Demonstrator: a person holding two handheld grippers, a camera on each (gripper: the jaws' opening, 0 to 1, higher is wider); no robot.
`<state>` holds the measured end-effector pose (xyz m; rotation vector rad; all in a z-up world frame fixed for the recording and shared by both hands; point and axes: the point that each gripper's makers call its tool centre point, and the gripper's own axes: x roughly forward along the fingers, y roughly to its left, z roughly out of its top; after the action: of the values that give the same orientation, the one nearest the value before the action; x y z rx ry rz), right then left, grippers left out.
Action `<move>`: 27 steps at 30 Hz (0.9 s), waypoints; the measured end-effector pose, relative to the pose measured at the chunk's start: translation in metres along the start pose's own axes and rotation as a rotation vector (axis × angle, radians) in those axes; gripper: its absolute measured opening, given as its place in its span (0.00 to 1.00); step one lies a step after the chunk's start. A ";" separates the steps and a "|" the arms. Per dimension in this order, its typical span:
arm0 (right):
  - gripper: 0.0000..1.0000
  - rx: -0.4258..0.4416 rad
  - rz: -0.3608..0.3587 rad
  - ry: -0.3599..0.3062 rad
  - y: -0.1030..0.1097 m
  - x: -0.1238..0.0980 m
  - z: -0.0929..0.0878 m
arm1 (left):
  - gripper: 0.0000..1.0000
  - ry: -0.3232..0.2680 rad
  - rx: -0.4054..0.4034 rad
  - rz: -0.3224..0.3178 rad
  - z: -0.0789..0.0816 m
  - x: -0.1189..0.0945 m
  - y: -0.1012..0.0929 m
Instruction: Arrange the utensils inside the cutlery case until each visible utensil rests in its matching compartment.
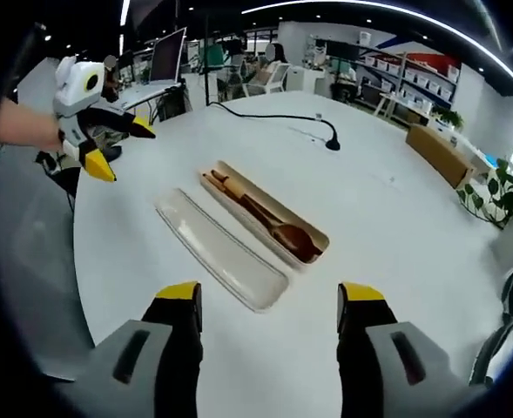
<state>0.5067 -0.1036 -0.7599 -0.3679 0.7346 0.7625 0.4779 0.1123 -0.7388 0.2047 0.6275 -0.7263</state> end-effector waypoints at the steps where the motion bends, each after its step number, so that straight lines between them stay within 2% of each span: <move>1: 0.61 -0.003 0.001 0.007 0.000 0.003 -0.001 | 0.70 0.018 0.000 0.000 -0.006 0.003 0.001; 3: 0.59 -0.016 0.005 0.024 0.001 0.008 -0.004 | 0.69 0.045 0.002 -0.004 -0.015 0.007 0.001; 10: 0.60 -0.065 0.034 0.079 0.008 0.027 -0.015 | 0.65 0.064 -0.005 -0.008 -0.031 0.024 0.006; 14: 0.59 -0.043 0.056 0.102 0.005 0.039 -0.019 | 0.61 0.062 0.010 -0.017 -0.027 0.028 0.004; 18: 0.60 -0.061 0.082 0.138 0.007 0.049 -0.026 | 0.60 0.099 0.011 -0.032 -0.037 0.039 0.006; 20: 0.60 -0.060 0.086 0.147 0.009 0.050 -0.028 | 0.60 0.081 0.006 -0.036 -0.038 0.040 0.006; 23: 0.60 -0.069 0.092 0.139 0.012 0.050 -0.027 | 0.60 0.103 0.017 -0.020 -0.042 0.041 0.009; 27: 0.57 -0.107 0.091 0.145 0.011 0.051 -0.026 | 0.60 0.096 0.016 -0.029 -0.039 0.042 0.010</move>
<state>0.5119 -0.0849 -0.8151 -0.4932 0.8535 0.8697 0.4907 0.1115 -0.7956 0.2469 0.7179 -0.7530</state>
